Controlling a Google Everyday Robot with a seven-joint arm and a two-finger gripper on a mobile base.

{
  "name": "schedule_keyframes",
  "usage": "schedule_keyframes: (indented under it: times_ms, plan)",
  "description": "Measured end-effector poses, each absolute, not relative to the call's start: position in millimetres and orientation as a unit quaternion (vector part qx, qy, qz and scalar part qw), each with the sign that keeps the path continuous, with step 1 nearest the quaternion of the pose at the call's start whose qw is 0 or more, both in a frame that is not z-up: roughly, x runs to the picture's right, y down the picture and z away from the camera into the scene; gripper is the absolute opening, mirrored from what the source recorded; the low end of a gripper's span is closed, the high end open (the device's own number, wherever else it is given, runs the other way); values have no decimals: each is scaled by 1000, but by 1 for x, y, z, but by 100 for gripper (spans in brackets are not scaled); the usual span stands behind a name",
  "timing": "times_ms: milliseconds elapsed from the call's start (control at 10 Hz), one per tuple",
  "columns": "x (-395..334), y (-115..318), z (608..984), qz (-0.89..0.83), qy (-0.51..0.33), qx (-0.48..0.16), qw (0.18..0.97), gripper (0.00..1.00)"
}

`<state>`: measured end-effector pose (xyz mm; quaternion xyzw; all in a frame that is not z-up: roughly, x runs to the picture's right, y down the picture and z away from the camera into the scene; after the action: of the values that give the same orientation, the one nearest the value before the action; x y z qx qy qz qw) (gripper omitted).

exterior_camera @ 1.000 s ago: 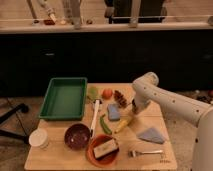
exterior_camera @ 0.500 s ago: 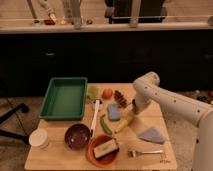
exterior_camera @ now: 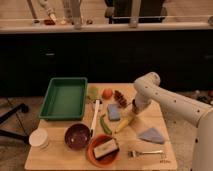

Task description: Stack cups on top of each other

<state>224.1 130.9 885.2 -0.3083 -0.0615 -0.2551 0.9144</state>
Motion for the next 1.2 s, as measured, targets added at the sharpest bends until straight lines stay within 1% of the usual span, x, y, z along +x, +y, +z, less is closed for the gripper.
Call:
schedule_keyframes:
  times_ms: [1200]
  plan:
    - [226, 133, 884, -255, -65, -311, 913, 0]
